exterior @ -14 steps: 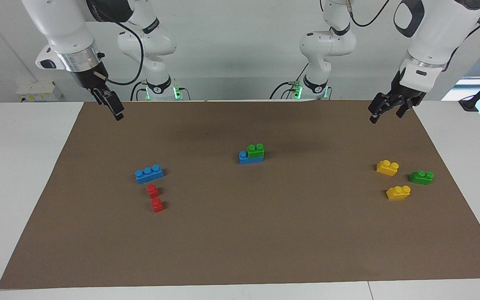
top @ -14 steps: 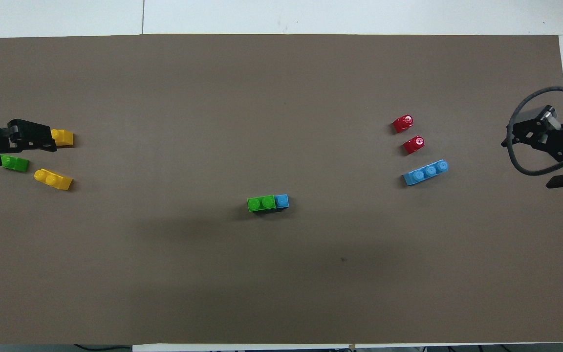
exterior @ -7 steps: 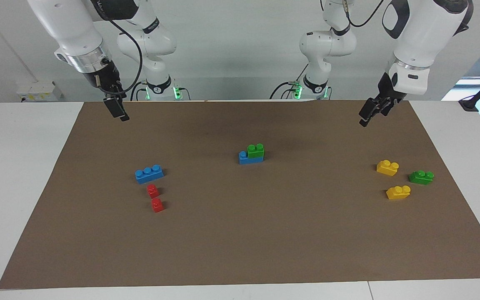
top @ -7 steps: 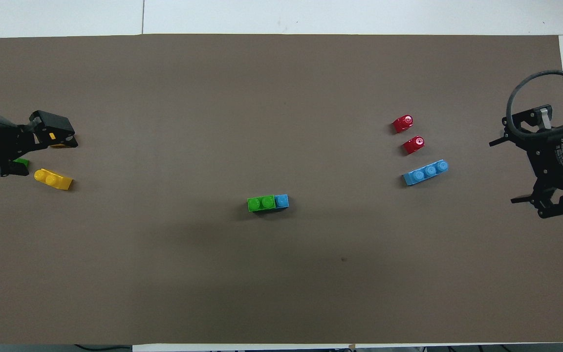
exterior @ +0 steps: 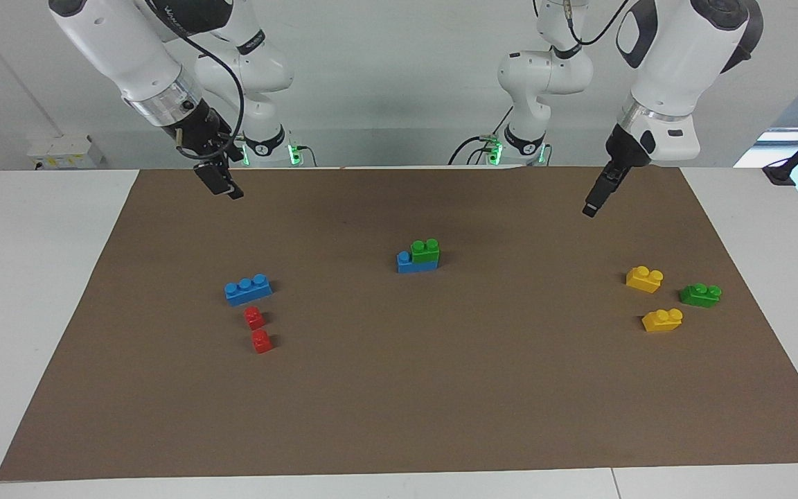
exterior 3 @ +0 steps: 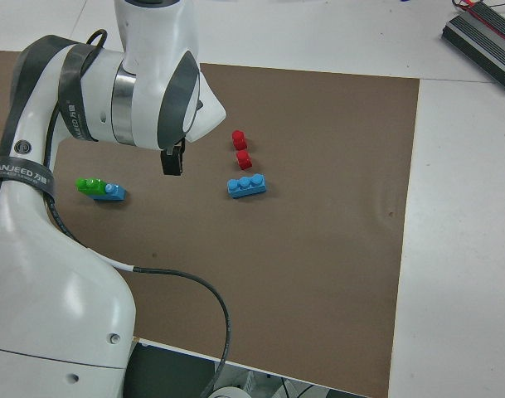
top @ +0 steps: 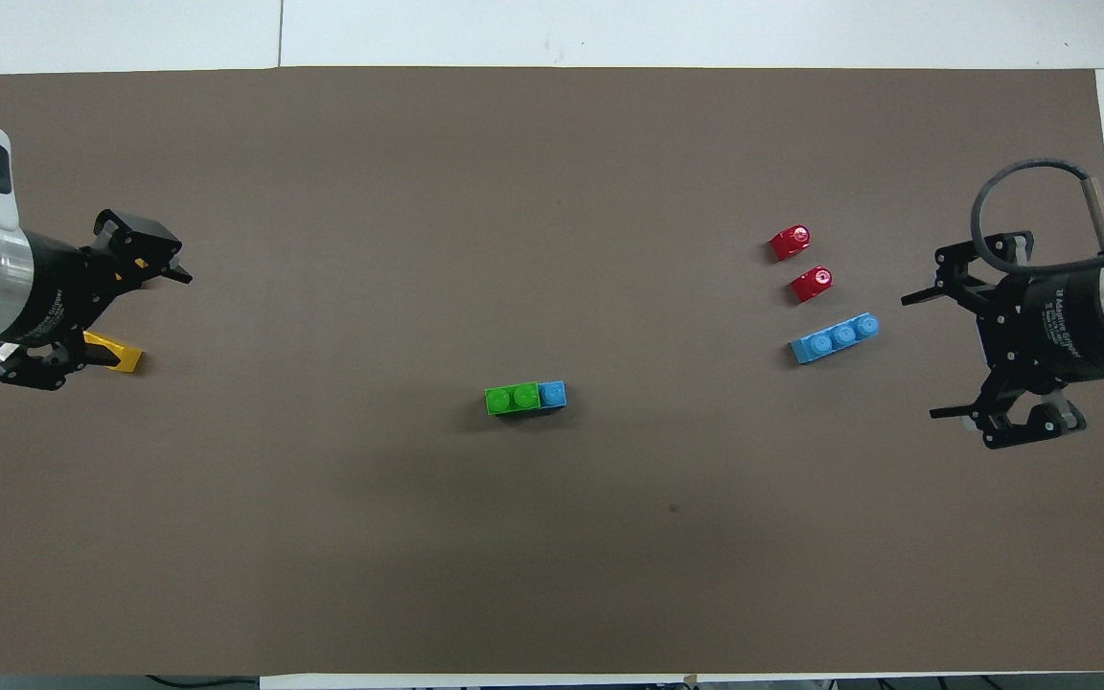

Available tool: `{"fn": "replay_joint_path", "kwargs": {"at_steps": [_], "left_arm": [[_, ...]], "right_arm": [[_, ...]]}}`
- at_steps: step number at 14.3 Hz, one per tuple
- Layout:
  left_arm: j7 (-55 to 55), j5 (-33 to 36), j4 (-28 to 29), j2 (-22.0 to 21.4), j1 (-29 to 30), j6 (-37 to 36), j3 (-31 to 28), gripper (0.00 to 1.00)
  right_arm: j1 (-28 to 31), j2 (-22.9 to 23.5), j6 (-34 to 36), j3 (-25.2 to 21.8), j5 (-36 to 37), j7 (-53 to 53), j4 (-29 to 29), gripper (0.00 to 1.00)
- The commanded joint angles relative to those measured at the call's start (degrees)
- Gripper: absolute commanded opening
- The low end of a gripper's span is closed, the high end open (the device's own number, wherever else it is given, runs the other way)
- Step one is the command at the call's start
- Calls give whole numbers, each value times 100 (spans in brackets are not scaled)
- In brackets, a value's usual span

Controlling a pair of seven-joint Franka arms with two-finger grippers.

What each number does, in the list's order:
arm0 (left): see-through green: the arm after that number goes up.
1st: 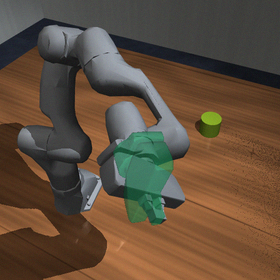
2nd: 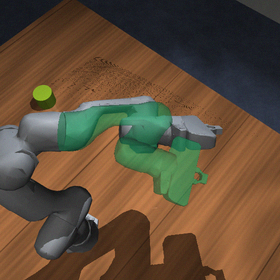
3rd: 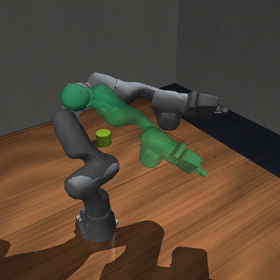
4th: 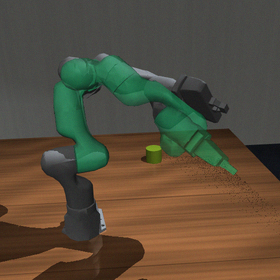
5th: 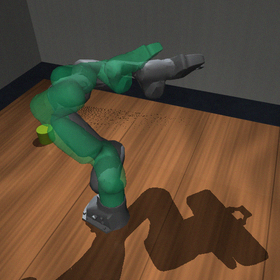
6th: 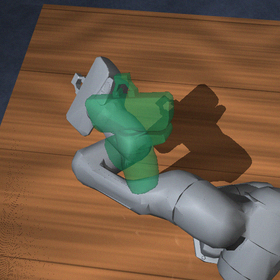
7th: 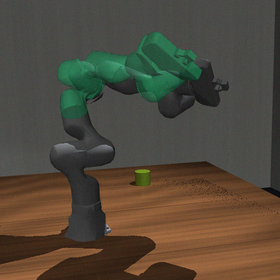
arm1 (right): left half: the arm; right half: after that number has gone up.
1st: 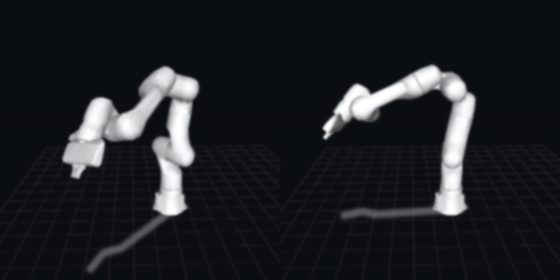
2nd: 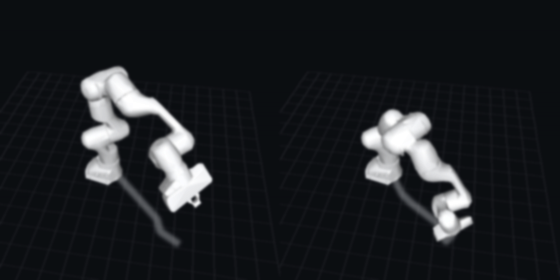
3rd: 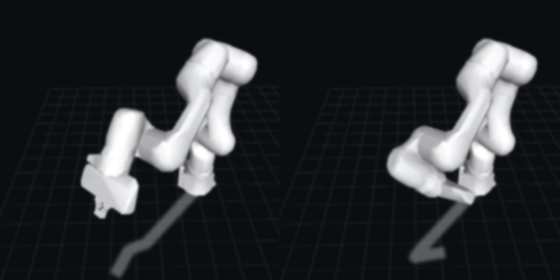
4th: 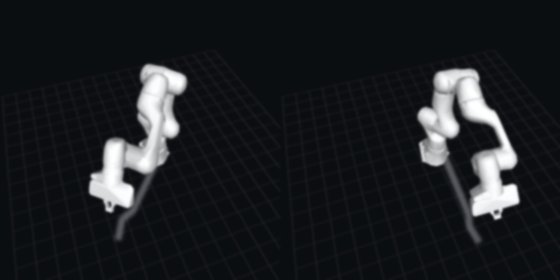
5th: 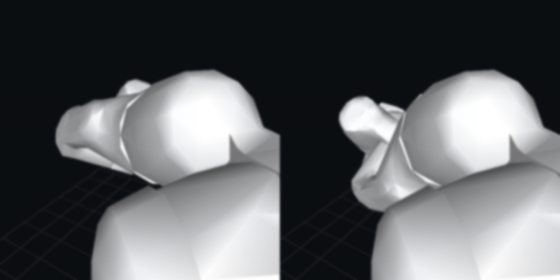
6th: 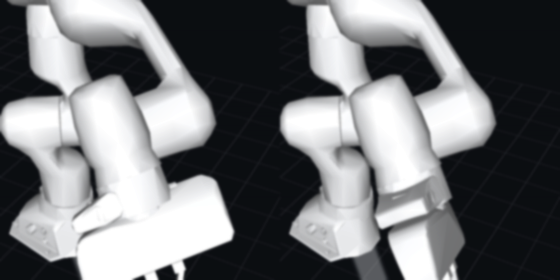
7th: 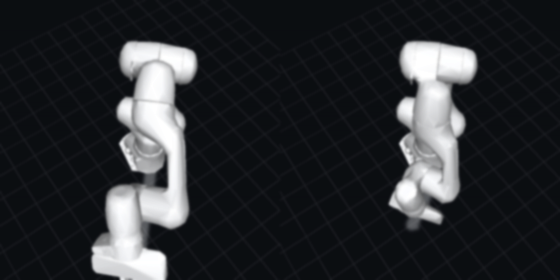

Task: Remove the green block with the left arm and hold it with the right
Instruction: 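Raise both grippers from rest and move them toward the table center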

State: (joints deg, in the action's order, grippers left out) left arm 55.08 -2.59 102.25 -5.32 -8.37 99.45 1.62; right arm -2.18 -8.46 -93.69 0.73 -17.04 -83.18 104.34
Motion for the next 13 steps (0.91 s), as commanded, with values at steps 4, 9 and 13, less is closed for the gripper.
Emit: {"fn": "replay_joint_path", "kwargs": {"at_steps": [4, 9, 13], "left_arm": [[1992, -75, 515, -338, -445, 373, -65, 100], [3901, -66, 629, -347, -622, 548, -56, 100], [4510, -58, 857, -382, -849, 786, -47, 100]], "right_arm": [[25, -314, -738, 41, -897, 196, 815, 100], [-1, -314, -1203, 50, -1582, 495, 1140, 100], [-247, -315, -1617, 50, -2057, 645, 1351, 100]]}}
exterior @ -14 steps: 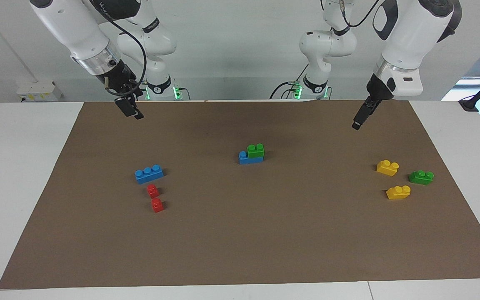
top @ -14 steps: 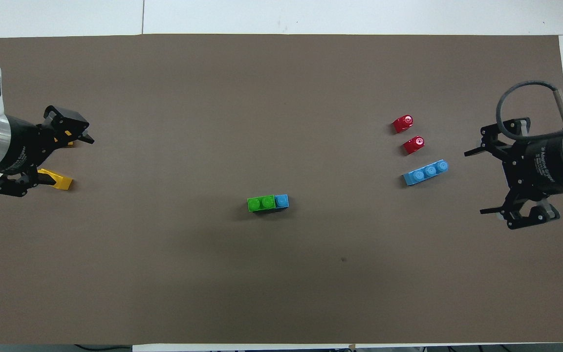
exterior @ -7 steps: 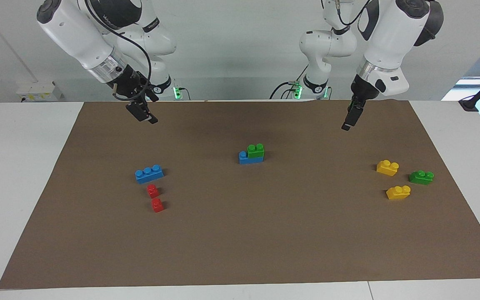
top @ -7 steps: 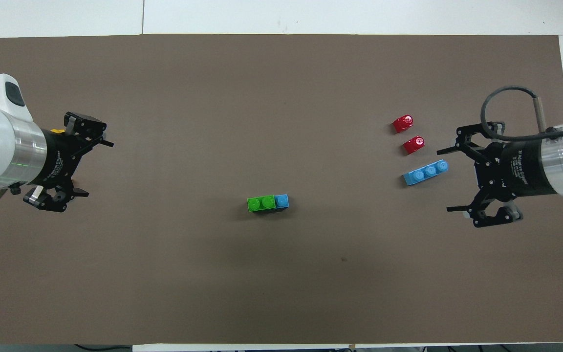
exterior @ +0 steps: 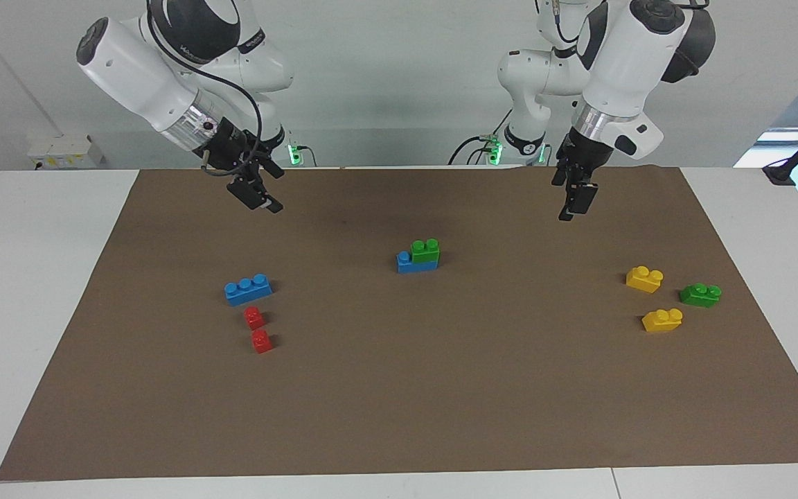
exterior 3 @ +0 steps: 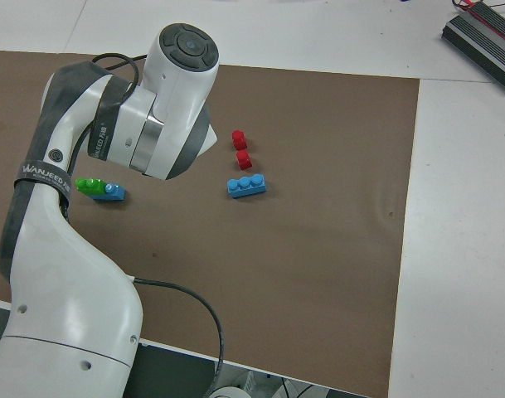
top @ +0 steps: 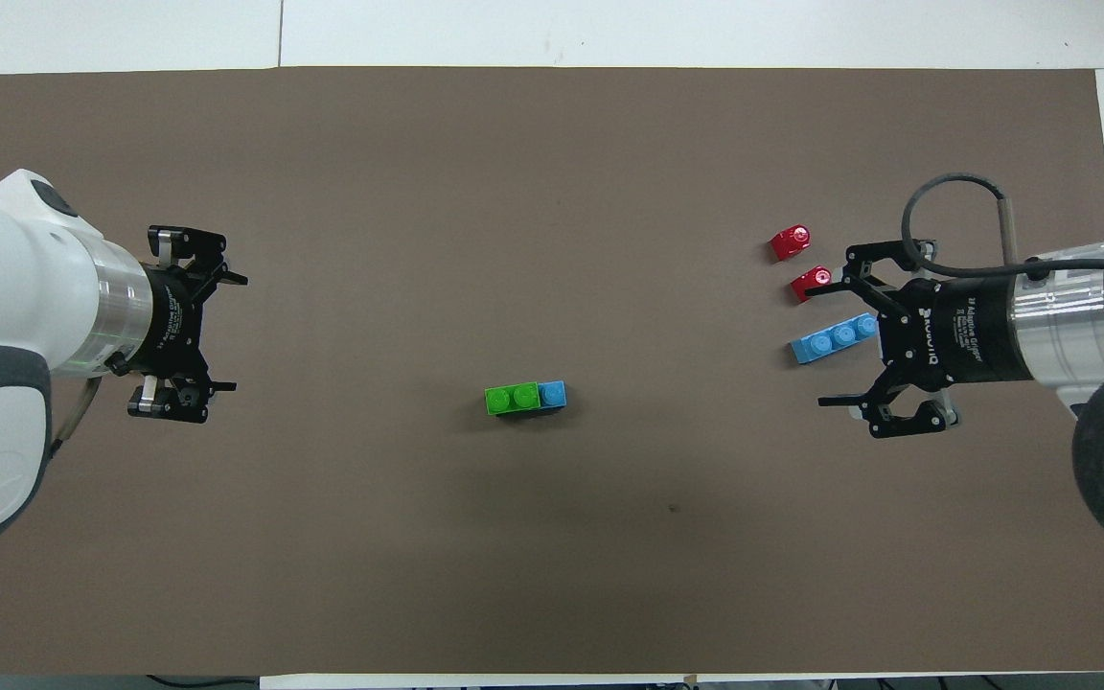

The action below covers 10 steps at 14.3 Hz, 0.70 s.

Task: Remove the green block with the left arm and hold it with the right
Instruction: 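Raise both grippers from rest and move them toward the table center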

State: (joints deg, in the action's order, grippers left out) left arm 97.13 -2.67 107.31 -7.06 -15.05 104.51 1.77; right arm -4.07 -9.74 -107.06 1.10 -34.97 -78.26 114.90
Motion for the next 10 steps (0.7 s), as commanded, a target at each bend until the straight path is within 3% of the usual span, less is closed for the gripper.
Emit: {"fn": "replay_joint_path", "kwargs": {"at_steps": [1, 6, 10], "left_arm": [[368, -49, 439, -243, -244, 393, -63, 100], [1122, -41, 677, -269, -376, 658, -36, 100], [1492, -6, 818, -234, -578, 720, -36, 100]], "right_arm": [[-59, -187, -342, 13, -430, 196, 357, 100], [-225, -134, -649, 13, -801, 320, 489, 100], [-769, -134, -957, 13, -837, 5, 691, 100]]}}
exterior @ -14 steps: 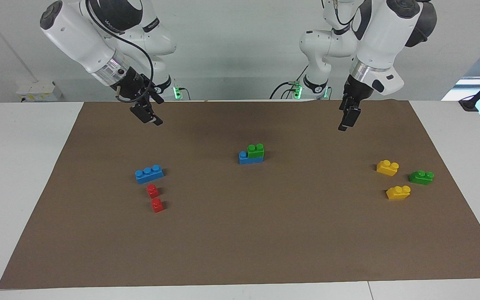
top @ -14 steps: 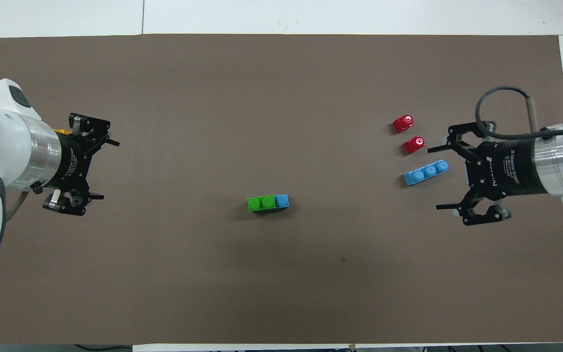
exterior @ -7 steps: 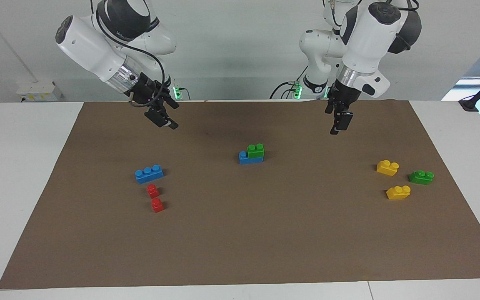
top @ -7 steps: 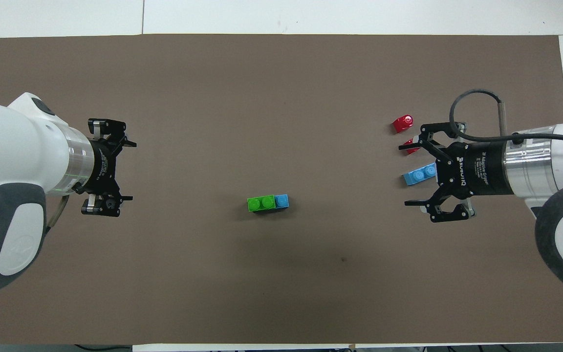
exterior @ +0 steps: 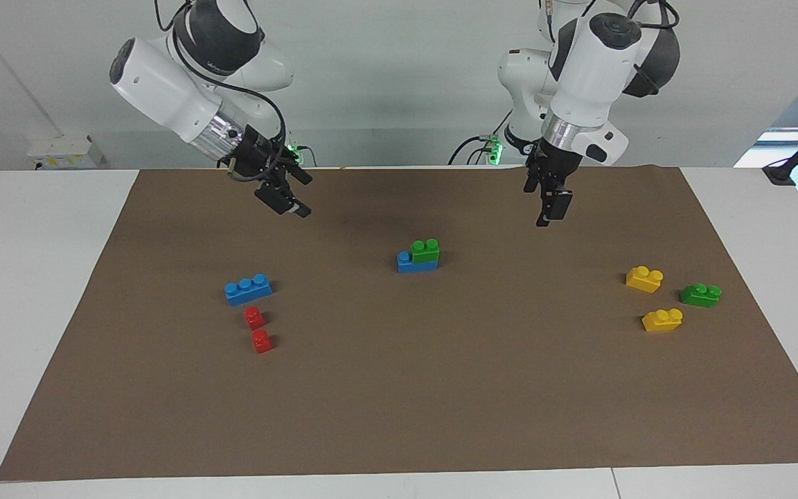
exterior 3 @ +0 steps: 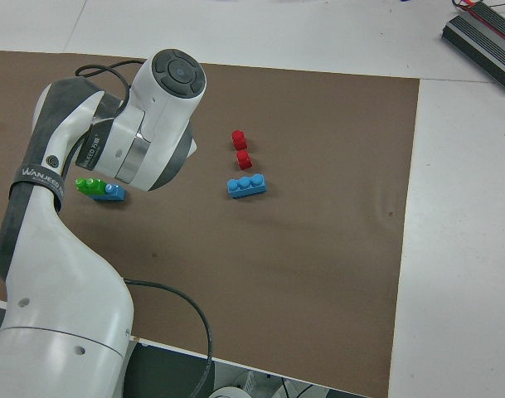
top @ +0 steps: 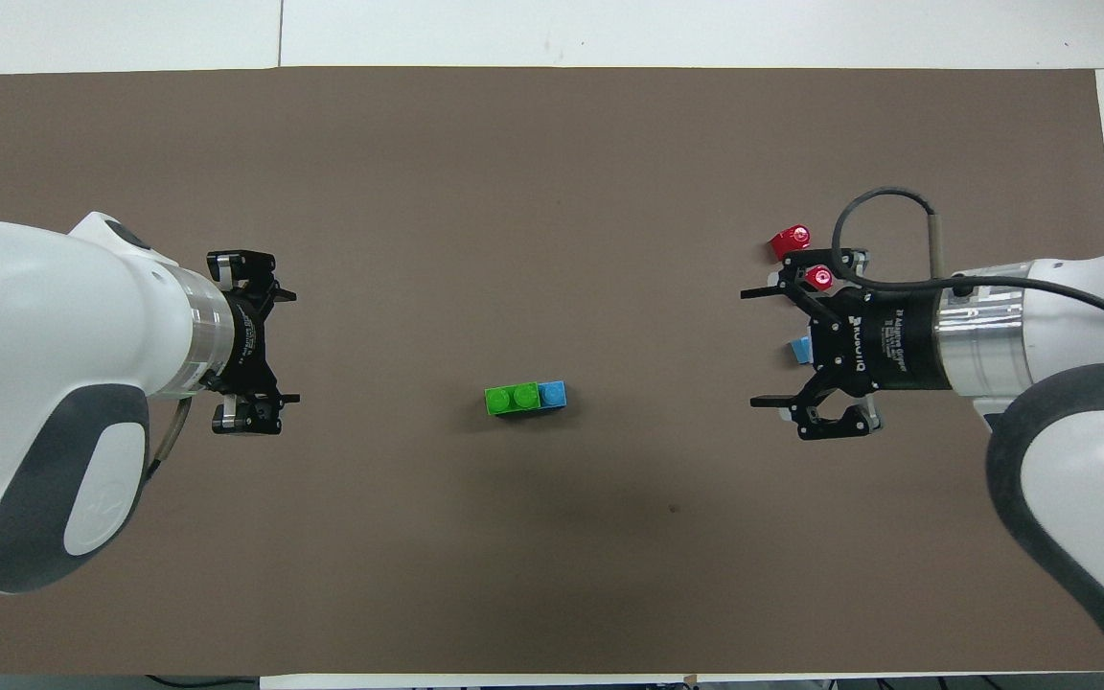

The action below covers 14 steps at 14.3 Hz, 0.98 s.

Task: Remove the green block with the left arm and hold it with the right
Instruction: 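Raise both grippers from rest and move them toward the table center, then move the right gripper over the blue end of the brick pair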

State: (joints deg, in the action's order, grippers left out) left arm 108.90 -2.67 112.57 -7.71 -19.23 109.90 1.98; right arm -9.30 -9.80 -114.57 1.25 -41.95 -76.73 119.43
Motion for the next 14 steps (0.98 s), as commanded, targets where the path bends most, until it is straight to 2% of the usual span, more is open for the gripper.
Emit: {"fn": "replay_joint_path", "kwargs": {"at_steps": [1, 5, 11, 14], "left_arm": [[386, -5, 301, -152, -160, 207, -58, 100], [386, 3, 301, -151, -160, 199, -58, 100], [386, -5, 284, -143, -143, 190, -58, 100], [395, 3, 266, -134, -134, 199, -58, 100]], "right_arm": [[-318, -127, -206, -2, -138, -332, 265, 100], [-476, -101, -136, 7, -94, -728, 511, 100], [-494, 101, -250, 7, -59, -677, 661, 100], [-696, 294, -679, 7, -59, -667, 669, 100]]}}
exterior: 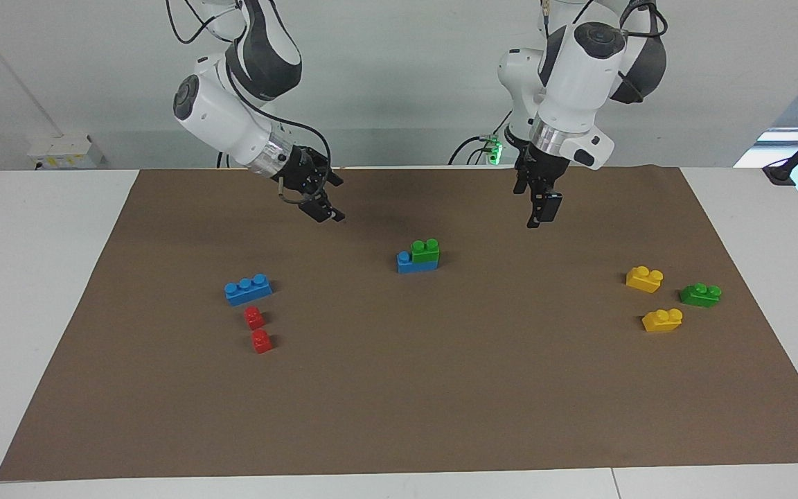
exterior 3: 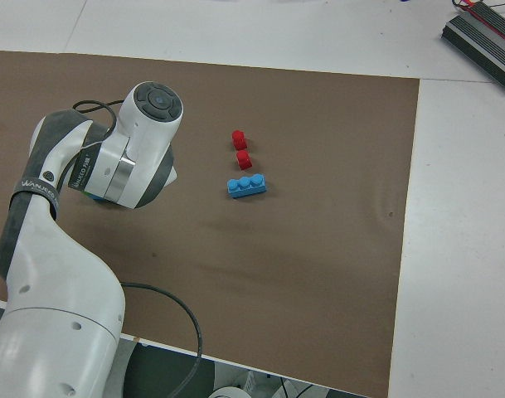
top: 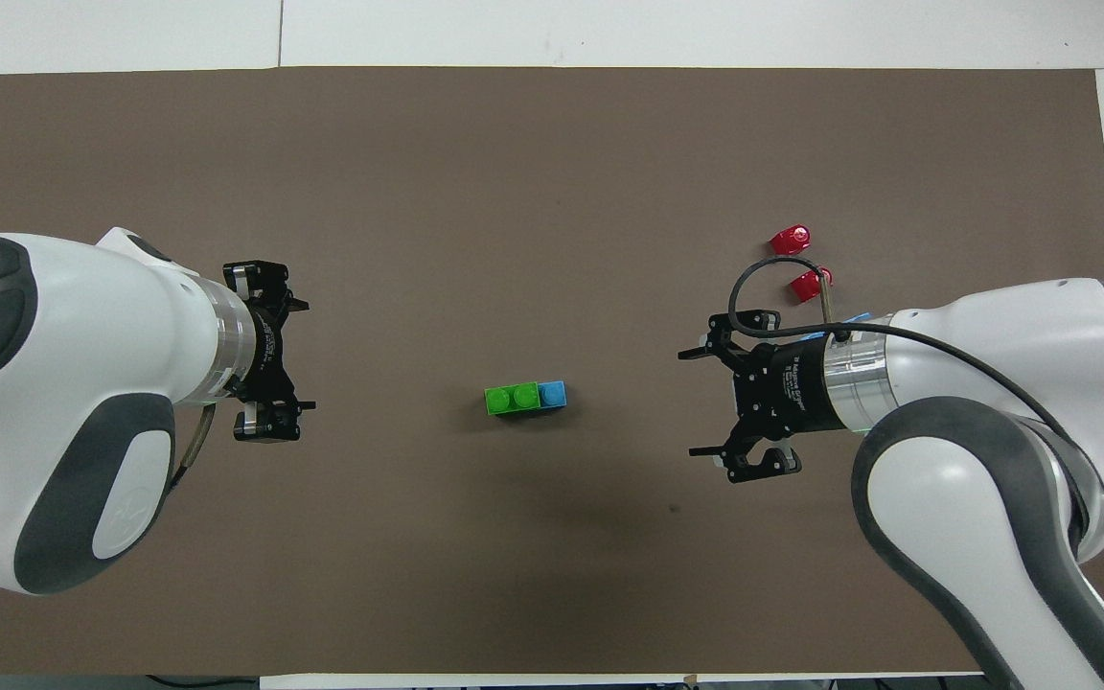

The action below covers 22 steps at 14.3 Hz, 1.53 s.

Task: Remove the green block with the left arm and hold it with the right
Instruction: 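Move the right gripper over the blue end of the brick pair, then grasp the blue brick with the right gripper while the left gripper approaches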

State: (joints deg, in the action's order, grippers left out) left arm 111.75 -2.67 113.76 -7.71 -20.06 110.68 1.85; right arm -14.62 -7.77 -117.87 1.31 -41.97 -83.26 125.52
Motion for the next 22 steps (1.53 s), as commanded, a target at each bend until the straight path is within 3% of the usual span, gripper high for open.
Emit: {"fn": "replay_joint_path", "kwargs": {"at_steps": [1, 14, 22], "left_arm": [[111, -5, 146, -134, -50, 120, -45, 100], [234, -5, 155, -134, -6, 147, -45, 100], [760, -5, 155, -125, -68, 243, -36, 100]], "right_arm": [[-190, 153, -421, 1, -57, -6, 78, 100], [-1121, 1093, -2275, 18, -443, 64, 113, 100], [-1482, 1375, -2820, 18, -488, 100, 105, 100]]}}
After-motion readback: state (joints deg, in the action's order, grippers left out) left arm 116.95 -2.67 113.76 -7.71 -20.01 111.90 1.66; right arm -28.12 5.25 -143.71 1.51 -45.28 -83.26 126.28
